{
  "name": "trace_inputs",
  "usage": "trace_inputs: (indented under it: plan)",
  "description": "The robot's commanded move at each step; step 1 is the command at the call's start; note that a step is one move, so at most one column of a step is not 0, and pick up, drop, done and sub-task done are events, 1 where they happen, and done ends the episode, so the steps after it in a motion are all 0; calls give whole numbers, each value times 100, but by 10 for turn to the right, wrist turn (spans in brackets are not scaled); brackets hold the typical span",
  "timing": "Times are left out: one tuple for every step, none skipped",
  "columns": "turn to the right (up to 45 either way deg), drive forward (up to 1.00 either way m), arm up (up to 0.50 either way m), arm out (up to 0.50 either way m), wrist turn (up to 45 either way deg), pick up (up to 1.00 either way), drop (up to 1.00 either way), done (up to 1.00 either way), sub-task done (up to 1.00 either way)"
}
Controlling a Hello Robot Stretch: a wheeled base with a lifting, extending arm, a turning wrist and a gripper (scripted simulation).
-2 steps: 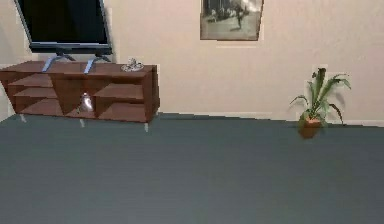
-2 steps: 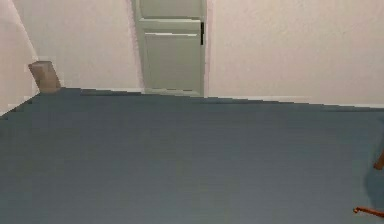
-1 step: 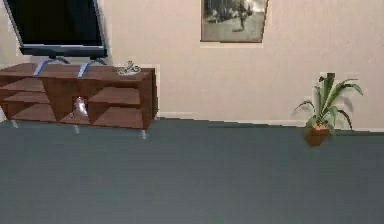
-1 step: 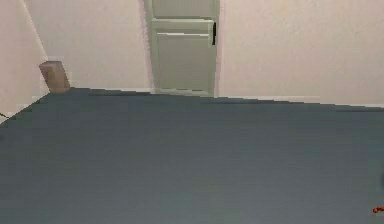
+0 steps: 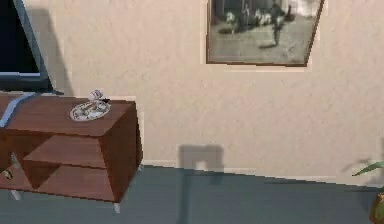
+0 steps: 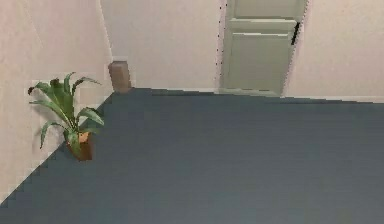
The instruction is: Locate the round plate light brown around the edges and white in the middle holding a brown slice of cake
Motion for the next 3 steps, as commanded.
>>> trace_inputs:
  plan:
    - [0, 75, 0, 0, 0, 0, 0, 0, 0]
    - [-450, 0, 0, 0, 0, 0, 0, 0, 0]
    - [0, 0, 0, 0, 0, 0, 0, 100, 0]
